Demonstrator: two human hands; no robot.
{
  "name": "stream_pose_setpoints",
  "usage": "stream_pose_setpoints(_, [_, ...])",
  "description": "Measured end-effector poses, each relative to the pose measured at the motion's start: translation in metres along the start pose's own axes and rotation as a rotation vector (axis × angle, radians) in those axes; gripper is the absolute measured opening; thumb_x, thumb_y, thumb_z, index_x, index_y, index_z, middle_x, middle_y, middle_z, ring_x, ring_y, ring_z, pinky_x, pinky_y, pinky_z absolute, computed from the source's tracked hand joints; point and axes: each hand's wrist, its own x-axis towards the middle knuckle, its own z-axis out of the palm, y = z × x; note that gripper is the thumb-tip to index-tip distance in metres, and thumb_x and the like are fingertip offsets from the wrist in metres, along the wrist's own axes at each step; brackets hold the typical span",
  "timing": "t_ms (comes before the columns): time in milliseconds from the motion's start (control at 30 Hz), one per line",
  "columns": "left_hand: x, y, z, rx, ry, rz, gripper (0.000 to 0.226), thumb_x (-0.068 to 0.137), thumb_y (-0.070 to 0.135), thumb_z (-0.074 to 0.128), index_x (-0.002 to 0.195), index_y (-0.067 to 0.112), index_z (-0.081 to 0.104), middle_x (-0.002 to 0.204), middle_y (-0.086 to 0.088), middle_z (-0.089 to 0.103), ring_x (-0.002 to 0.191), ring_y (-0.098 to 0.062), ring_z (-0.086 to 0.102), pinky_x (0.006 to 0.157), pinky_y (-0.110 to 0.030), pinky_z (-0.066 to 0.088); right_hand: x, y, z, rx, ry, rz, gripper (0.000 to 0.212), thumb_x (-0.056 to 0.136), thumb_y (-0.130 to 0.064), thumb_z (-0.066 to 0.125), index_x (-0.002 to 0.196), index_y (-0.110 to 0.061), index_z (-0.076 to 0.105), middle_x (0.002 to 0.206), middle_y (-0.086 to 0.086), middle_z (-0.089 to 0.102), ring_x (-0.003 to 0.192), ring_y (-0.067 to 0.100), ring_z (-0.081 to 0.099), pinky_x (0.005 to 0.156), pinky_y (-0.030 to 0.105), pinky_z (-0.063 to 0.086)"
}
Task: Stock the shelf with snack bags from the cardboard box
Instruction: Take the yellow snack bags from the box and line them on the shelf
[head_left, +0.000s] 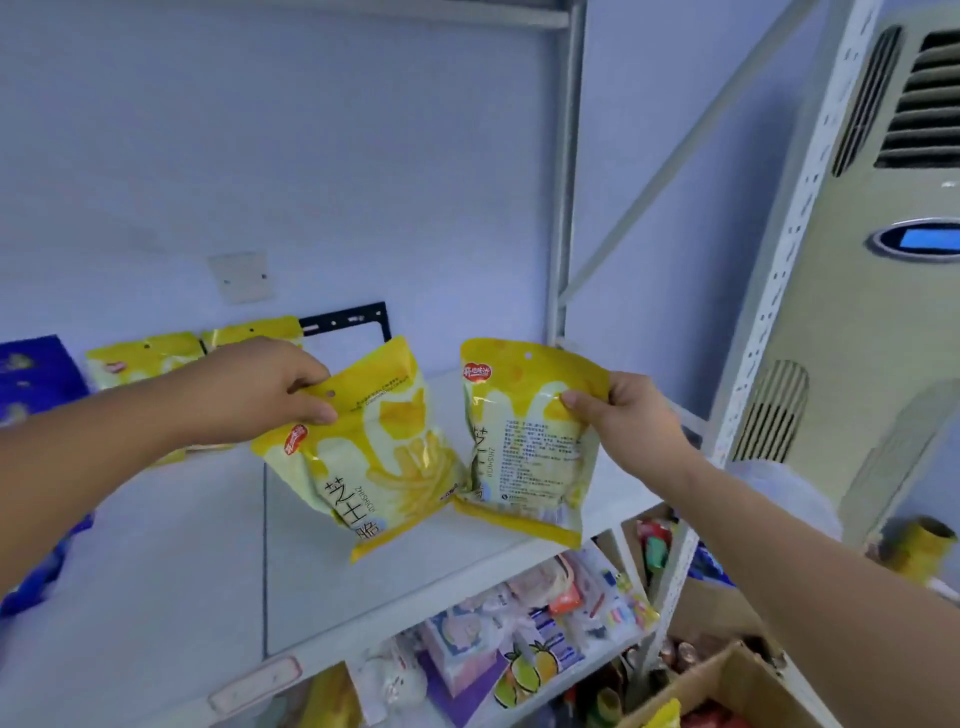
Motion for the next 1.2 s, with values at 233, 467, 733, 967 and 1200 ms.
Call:
stream_pose_setpoints(233, [-0.067, -0.121, -0.02, 0.063, -0.008, -0.1, 0.042, 0.084, 0.045, 0.073, 0.06, 0.014, 0.056, 0.055, 0.003, 0.045, 0.052, -0.008, 0.044, 0.051, -0.026, 0.03, 0.008, -0.045, 0.129, 0.045, -0.093, -0.047, 0.025, 0.095, -0.025, 0.067, 0.082, -0.003, 0.071, 0.083, 0.016, 0.073, 0.065, 0.014, 0.059, 0.063, 0.028, 0.045])
stream_pose_setpoints(467, [-0.087, -0.201, -0.018, 0.046, -0.055, -0.178, 0.032, 0.084, 0.046, 0.072, 0.064, 0.022, 0.062, 0.056, 0.009, 0.057, 0.051, -0.002, 0.051, 0.051, -0.024, 0.034, 0.025, -0.06, 0.213, 0.053, -0.2, -0.033, 0.025, 0.096, -0.024, 0.066, 0.08, -0.007, 0.072, 0.073, 0.004, 0.074, 0.061, 0.006, 0.062, 0.062, 0.027, 0.047])
stream_pose_setpoints(733, [-0.059, -0.275, 0.006, -0.056, -0.114, -0.285, 0.043, 0.077, 0.062, 0.057, 0.075, 0.02, 0.069, 0.065, 0.0, 0.067, 0.059, -0.01, 0.061, 0.052, -0.019, 0.043, 0.097, -0.05, 0.281, 0.032, -0.321, -0.044, 0.025, 0.097, -0.025, 0.065, 0.08, -0.008, 0.07, 0.077, 0.0, 0.076, 0.073, 0.018, 0.071, 0.074, 0.038, 0.054])
stream_pose_setpoints(967, [-0.021, -0.327, 0.012, -0.091, -0.185, -0.336, 0.066, 0.067, 0.092, 0.042, 0.083, 0.035, 0.071, 0.074, 0.027, 0.068, 0.067, 0.005, 0.064, 0.056, -0.02, 0.042, 0.168, -0.039, 0.349, 0.061, -0.382, -0.04, 0.021, 0.098, -0.025, 0.064, 0.08, -0.017, 0.071, 0.075, -0.008, 0.073, 0.068, 0.008, 0.068, 0.07, 0.029, 0.051])
stream_pose_setpoints(1200, [0.011, -0.365, 0.031, -0.079, -0.223, -0.4, 0.017, 0.091, 0.041, 0.064, 0.088, 0.027, 0.073, 0.07, 0.011, 0.072, 0.067, 0.002, 0.066, 0.06, -0.026, 0.049, 0.226, -0.042, 0.4, 0.063, -0.406, -0.04, 0.023, 0.099, -0.022, 0.061, 0.077, -0.018, 0.066, 0.053, -0.018, 0.063, 0.046, -0.006, 0.054, 0.049, 0.013, 0.043])
